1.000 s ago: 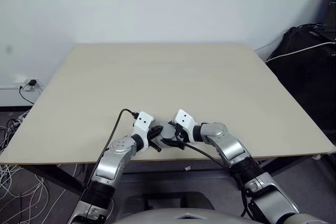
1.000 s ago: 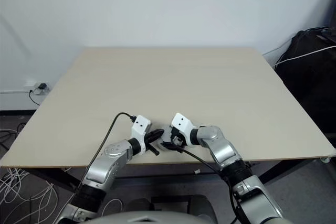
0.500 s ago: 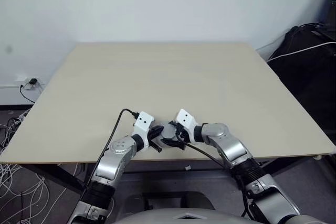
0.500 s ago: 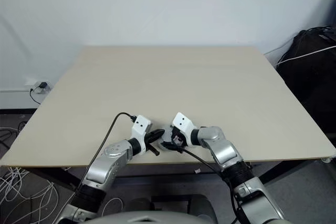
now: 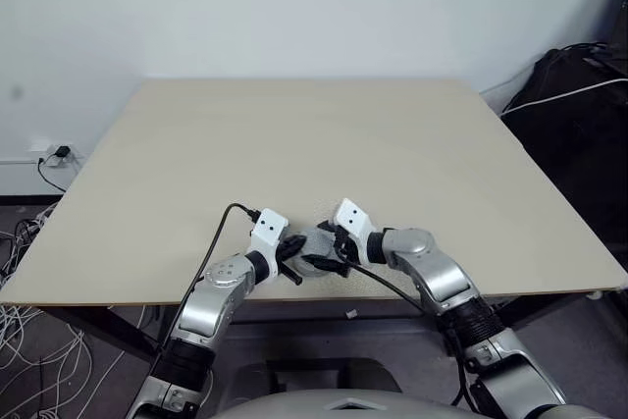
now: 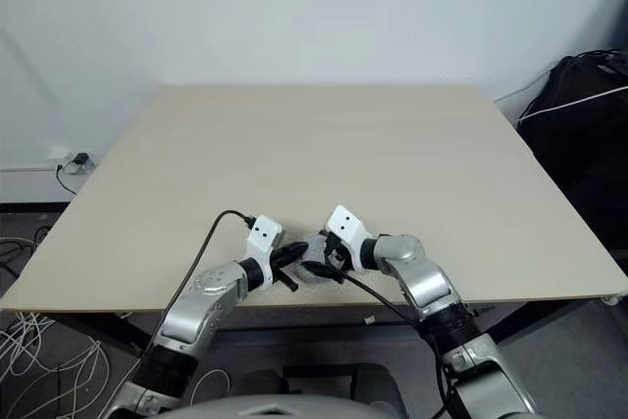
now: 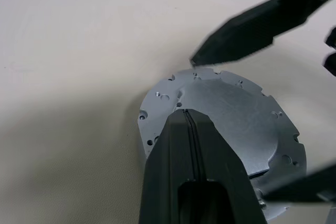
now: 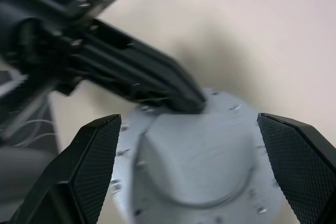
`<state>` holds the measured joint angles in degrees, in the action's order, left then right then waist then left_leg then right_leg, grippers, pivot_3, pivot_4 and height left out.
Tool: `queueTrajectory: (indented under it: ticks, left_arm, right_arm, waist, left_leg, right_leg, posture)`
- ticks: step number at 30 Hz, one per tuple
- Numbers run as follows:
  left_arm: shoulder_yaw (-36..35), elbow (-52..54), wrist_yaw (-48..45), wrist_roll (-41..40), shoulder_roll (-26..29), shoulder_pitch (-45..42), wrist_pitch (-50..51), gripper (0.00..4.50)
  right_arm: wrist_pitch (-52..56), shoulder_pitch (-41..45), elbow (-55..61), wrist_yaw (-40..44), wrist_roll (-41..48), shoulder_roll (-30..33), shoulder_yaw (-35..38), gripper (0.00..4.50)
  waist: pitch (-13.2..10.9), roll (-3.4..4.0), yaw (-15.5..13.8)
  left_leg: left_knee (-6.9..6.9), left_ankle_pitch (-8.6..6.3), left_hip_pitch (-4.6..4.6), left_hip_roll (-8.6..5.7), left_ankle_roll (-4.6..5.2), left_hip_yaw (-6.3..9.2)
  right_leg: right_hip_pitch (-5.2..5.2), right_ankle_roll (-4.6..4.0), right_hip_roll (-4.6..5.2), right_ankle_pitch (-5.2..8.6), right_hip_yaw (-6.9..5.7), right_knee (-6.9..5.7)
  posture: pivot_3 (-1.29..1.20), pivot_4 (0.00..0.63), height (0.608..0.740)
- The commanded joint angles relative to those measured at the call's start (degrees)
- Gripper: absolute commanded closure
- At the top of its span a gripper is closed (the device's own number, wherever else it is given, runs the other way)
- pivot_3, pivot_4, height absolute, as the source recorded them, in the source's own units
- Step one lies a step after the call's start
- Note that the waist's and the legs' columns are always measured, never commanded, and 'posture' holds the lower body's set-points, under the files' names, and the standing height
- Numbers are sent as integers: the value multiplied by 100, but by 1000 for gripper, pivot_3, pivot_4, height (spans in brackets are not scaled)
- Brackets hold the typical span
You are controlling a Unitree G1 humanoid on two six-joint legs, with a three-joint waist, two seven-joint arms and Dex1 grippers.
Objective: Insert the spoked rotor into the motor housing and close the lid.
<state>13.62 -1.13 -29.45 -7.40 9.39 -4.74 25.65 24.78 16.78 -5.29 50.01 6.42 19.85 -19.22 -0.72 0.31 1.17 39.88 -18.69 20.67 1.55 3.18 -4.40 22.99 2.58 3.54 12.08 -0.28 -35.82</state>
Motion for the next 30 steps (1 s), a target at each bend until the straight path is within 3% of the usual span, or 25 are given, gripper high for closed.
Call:
queueTrajectory:
  ticks: [1,10,19,24,30]
  left_arm:
    - [193,-138,-71,51,24,87,127,4500]
    - [196,-177,-105,50,-3,84,92,4500]
    - [201,-200,-117,56,-10,58,68,4500]
    - [187,-191,-117,53,5,61,60,4500]
    - [171,-179,-116,45,20,80,55,4500]
  right_arm:
    - [254,39,442,0,272,171,397,38]
    - [1401,-164,737,-300,834,484,1154,38]
    - [3526,-294,553,-1356,1809,-409,2105,38]
    - [4127,-267,438,-2036,2120,-1000,2680,38]
    - [4415,-204,381,-2401,2284,-1175,2936,38]
  waist:
    - [-1,-1,-2]
    - [-3,-5,-33]
    - [0,-1,-53]
    - [3,4,-52]
    - [4,7,-47]
  left_leg:
    - [0,0,0,0,0,0]
    - [-4,-1,3,-1,1,0]
    - [-4,-1,24,-2,2,1]
    - [-3,-1,38,-5,3,0]
    - [-3,-1,42,-7,3,-1]
  right_leg:
    - [0,0,1,0,0,0]
    - [5,-3,3,2,0,2]
    - [39,-3,7,1,1,1]
    - [40,-2,10,0,2,-1]
    - [41,-1,9,0,2,-1]
  posture:
    - [0,0,740]
    - [0,0,740]
    - [0,0,740]
    - [0,0,740]
    - [0,0,740]
